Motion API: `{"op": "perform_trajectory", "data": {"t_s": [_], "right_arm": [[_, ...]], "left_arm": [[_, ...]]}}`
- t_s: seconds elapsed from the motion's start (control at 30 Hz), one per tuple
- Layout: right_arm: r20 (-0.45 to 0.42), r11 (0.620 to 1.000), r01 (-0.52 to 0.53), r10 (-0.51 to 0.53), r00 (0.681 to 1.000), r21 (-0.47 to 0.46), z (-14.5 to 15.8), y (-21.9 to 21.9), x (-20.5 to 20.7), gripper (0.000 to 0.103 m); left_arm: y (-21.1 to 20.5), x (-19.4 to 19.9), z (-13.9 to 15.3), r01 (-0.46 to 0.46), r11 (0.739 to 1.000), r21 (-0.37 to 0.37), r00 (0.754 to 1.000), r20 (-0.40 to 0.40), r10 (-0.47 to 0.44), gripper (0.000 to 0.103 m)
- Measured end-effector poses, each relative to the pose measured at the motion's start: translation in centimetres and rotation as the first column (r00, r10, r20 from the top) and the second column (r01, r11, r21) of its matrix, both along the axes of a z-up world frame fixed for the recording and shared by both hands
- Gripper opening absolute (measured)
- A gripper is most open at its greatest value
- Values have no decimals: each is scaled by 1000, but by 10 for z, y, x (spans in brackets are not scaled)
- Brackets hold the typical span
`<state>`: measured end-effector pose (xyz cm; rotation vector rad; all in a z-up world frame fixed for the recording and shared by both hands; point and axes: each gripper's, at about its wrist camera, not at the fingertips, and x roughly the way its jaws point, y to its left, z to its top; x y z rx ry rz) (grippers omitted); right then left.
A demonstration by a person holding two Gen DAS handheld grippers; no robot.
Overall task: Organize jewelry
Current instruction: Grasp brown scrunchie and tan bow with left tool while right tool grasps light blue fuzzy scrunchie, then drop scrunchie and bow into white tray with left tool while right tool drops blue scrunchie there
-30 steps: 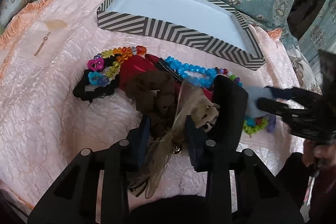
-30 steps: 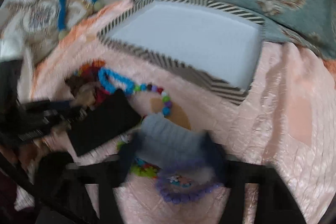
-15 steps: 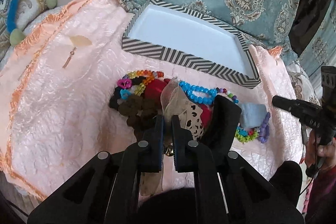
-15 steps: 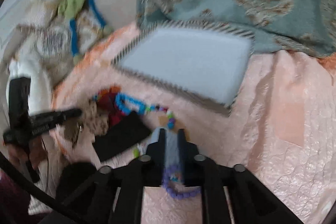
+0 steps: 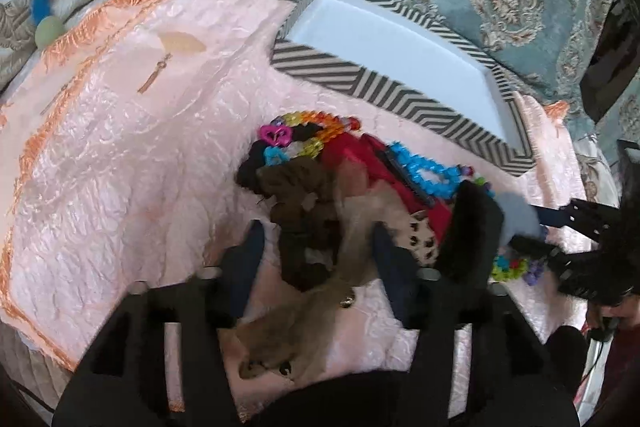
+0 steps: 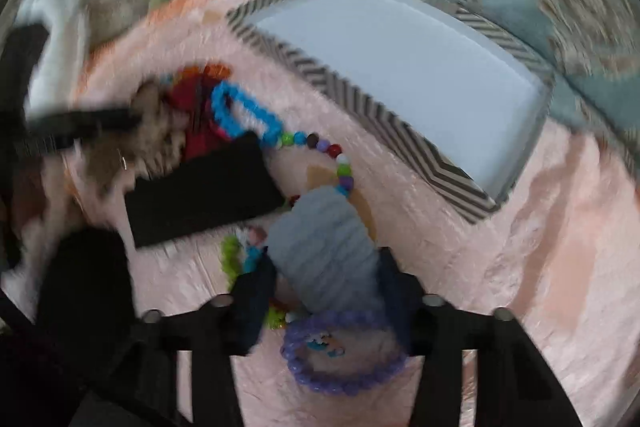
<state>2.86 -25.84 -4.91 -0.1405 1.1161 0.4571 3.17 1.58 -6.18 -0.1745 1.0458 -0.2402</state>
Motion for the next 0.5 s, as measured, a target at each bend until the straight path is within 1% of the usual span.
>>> {"op": "perform_trajectory", "data": {"t_s": [0.03, 0.1, 0.13, 0.2, 0.23, 0.27, 0.3, 0.37, 0.4, 0.5], "right_arm": [[3, 999, 27, -27, 1000, 29, 3, -5, 1, 24], [5, 991, 85, -86, 996, 106, 9, -19, 1, 23], [8, 980, 115, -117, 993, 163, 15, -27, -1, 23], [19, 957, 153, -162, 987, 247, 25, -39, -4, 22], [25, 949, 166, -179, 984, 268, 28, -41, -6, 22], [30, 943, 175, -191, 981, 283, 31, -43, -11, 22], [36, 935, 187, -207, 978, 301, 34, -46, -14, 22], [39, 919, 205, -231, 972, 338, 41, -49, -20, 22], [43, 907, 218, -249, 967, 360, 46, -51, -22, 22], [62, 891, 232, -277, 959, 390, 61, -50, -27, 22]], "left_arm": [[0, 2, -5, -4, 1000, -10, 1000, -16, 3, 57], [-3, 4, -12, 0, 1000, -22, 999, -34, -1, 56], [-6, 4, -14, 11, 1000, -12, 999, -34, -11, 56], [-13, 1, -15, 30, 999, 21, 999, -13, -30, 36], [-14, 0, -14, 42, 999, 22, 999, -12, -42, 33], [-14, -1, -12, 45, 999, 14, 999, -12, -45, 27], [-13, -1, -9, 42, 999, 5, 999, -11, -42, 24], [-9, -5, 0, 36, 999, -3, 999, -2, -36, 21], [-6, -7, 6, 32, 999, -6, 999, 9, -32, 21], [1, -11, 28, 26, 999, -25, 998, 49, -25, 20]]}}
